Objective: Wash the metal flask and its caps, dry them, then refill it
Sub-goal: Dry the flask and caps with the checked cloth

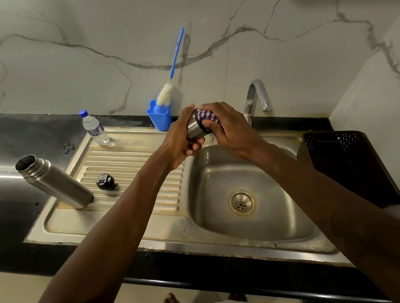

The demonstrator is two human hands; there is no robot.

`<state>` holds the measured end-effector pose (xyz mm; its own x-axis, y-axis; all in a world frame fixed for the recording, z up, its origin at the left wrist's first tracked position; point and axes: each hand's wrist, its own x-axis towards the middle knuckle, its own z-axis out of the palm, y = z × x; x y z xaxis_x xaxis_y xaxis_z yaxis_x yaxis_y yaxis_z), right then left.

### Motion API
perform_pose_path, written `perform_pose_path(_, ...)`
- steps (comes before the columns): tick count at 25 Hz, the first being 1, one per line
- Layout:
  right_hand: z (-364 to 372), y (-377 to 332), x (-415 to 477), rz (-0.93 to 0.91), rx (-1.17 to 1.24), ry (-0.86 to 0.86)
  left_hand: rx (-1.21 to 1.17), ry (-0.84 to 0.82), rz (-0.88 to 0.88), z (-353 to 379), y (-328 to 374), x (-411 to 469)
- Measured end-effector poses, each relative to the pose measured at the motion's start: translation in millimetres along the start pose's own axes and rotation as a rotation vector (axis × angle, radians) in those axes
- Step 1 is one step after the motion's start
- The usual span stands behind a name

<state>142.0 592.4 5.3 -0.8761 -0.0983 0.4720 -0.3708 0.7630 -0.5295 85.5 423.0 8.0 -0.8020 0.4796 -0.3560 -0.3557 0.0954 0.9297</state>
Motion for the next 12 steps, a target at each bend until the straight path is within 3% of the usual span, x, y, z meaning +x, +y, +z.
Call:
perform_pose_path(3, -1.9, -5.6, 14.4, 0.105, -0.104, 0.044, -0.058, 0.025, 0.223, 9.3, -3.9, 2.8)
perform_pose_path(5, -0.6, -15.8, 22.4, 0.309, -0.183, 0.047, -0.001, 0.046, 0.335, 9.5, -5.7, 10.2)
perform_pose_path(8, -5.2, -21.9, 28.4, 0.649, -0.133, -0.079, 0.191, 0.007, 0.465, 1.4, -15.0, 15.7)
perform_pose_path(10, -7.6, -20.2, 28.2, 0.843, 0.094, -0.117, 0.311, -0.068, 0.528, -10.1, -22.3, 15.1)
perform_pose_path(12, -12.3, -21.9, 27.7, 1.030, 0.513, -0.096, 0.349, -0.133, 0.573, -19.5, -22.8, 10.7)
